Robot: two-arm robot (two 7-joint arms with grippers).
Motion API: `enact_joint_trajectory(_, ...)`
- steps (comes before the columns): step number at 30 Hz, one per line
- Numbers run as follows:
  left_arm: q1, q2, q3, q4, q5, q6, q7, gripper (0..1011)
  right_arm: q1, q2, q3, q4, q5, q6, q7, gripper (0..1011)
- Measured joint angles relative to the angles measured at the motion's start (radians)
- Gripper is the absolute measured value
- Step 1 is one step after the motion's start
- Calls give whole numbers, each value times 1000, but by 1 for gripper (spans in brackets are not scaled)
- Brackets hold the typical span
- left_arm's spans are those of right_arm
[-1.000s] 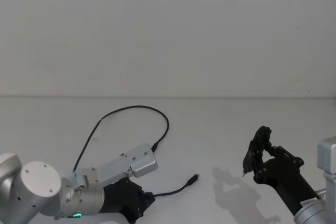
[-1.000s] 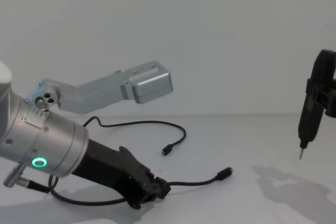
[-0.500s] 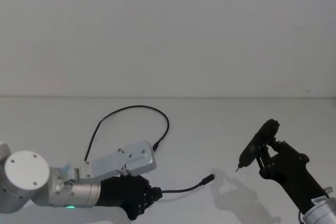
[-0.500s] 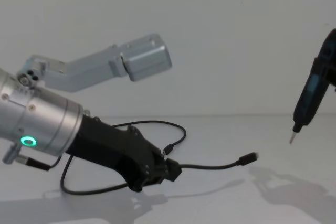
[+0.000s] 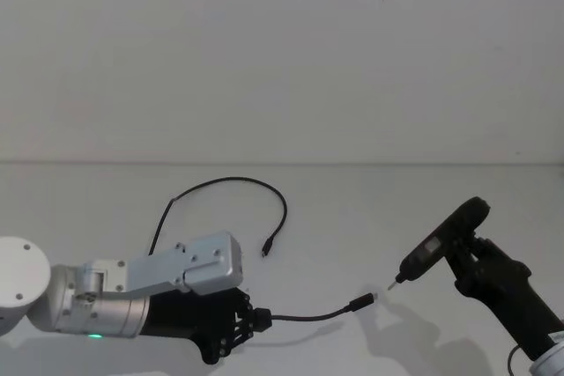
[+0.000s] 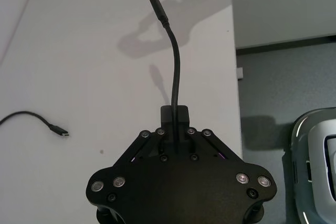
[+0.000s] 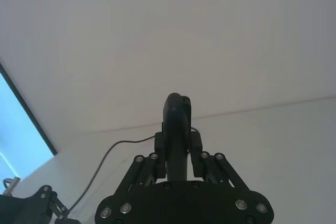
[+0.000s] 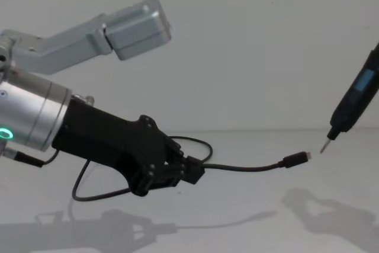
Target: Pick up the data cable with the one hand.
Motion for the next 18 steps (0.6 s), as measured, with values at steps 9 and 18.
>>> enact_joint_trajectory(9,-5,16,-4,-9,-11,-37,-25,51,-19,12,33,-30,73,50,1,269)
enact_joint_trajectory(18,-7,24,-5,-13,-16,-54,-35,51,-34,28,50,-61,109,83,-15,269)
